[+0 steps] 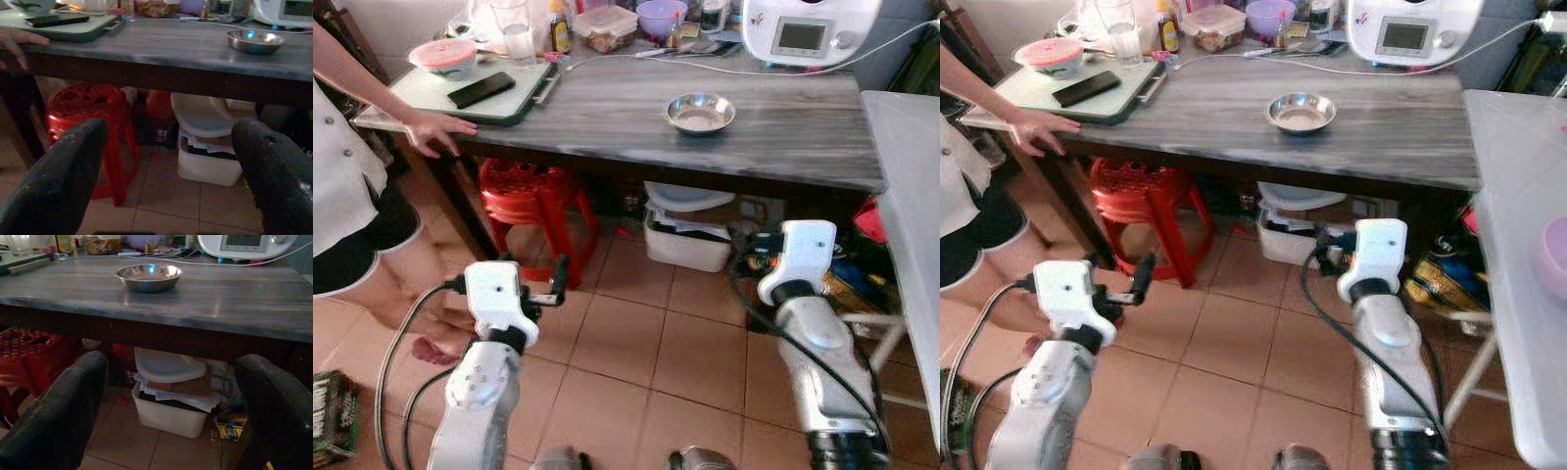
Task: Setting the table
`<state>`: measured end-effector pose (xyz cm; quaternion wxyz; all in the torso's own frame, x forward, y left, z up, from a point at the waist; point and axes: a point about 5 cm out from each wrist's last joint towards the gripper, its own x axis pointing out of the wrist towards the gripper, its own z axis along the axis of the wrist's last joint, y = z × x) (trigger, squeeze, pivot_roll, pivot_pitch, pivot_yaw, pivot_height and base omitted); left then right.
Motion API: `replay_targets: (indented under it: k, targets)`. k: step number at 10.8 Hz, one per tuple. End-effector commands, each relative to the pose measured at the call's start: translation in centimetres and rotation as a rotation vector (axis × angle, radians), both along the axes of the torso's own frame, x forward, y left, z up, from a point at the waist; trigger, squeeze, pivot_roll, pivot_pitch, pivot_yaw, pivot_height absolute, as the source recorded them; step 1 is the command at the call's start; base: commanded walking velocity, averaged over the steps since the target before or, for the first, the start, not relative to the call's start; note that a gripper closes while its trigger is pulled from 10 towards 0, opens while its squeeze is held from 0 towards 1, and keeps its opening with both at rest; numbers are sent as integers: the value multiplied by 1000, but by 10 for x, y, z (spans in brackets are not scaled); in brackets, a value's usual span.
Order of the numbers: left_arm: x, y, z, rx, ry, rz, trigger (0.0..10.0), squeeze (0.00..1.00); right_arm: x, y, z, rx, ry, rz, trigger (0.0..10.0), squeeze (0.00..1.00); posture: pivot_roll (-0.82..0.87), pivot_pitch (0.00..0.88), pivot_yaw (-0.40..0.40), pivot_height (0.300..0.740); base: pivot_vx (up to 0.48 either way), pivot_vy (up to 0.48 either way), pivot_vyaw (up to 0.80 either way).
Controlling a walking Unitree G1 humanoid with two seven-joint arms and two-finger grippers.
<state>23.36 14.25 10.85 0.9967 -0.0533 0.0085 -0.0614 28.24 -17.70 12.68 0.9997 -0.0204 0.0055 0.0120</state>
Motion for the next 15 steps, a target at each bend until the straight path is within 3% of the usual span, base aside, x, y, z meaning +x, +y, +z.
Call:
replay_targets:
  k: [1,3,5,11,15]
  targets:
    - [0,0,5,-4,-13,-5,10000,0,2,3,8,-15,-34,20,10000,0,15,84,52,740,0,0,-800]
    - [2,0,10,-15,-24,8,10000,0,4,9,26,-52,-119,52,10000,0,10,82,53,740,0,0,-400]
    - [-2,0,9,-24,-23,-7,10000,0,2,7,21,-37,-90,34,10000,0,10,86,52,740,0,0,-400]
    - [-2,-1,10,-26,-22,-14,10000,0,1,13,30,-100,-142,85,10000,0,9,91,55,740,0,-402,-800]
    - [1,-3,16,-18,-40,-24,10000,0,9,16,53,-157,-244,108,10000,0,6,90,58,740,72,-342,0]
